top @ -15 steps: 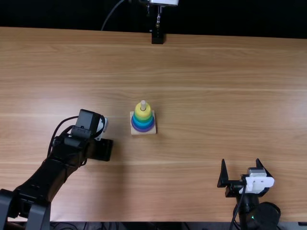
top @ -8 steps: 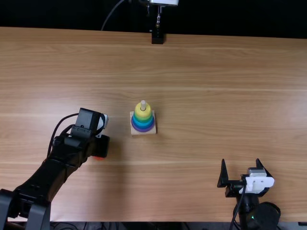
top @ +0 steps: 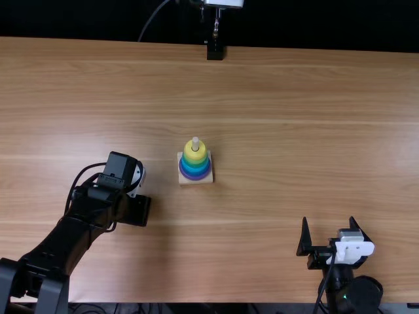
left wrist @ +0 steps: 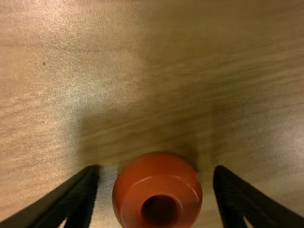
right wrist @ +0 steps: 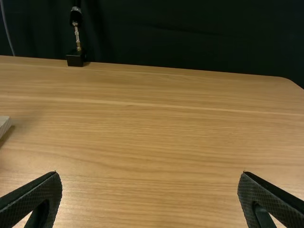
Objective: Build the Hanoi tower: stack the rings onto the peg from bottom to top in this color order: purple, dark blue, light blue, dark green, light green, yellow, orange.
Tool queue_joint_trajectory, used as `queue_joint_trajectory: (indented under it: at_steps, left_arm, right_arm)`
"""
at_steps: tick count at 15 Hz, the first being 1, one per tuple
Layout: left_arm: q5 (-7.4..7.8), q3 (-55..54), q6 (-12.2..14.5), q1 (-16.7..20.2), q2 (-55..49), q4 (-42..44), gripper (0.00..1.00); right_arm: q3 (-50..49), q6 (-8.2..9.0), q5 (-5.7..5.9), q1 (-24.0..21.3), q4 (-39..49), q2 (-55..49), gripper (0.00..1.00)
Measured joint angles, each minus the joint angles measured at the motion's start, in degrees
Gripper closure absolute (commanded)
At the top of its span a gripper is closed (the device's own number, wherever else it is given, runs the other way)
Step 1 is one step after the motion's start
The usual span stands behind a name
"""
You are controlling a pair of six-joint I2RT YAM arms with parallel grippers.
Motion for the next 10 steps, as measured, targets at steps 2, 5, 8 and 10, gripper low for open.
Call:
queue_joint_trajectory:
  at_steps: [2, 5, 8, 10]
  left_arm:
    - [0.02, 0.0, 0.02, -0.02, 0.0, -0.09, 0.0]
    - [0.02, -0.02, 0.02, 0.0, 0.0, 0.13, 0.72]
    - [-0.22, -0.02, 0.04, -0.02, 0.0, 0.0, 1.0]
    - [-0.22, 0.0, 0.07, 0.0, -0.02, 0.02, 1.0]
  right_arm:
    - [0.0, 0.02, 0.0, -0.02, 0.0, 0.0, 0.0]
    - [0.0, 0.0, 0.0, 0.0, 0.0, 0.0, 0.0]
    - [0.0, 0.0, 0.0, 0.0, -0.02, 0.0, 0.0]
    - [0.0, 0.02, -0.02, 0.0, 0.0, 0.0, 0.0]
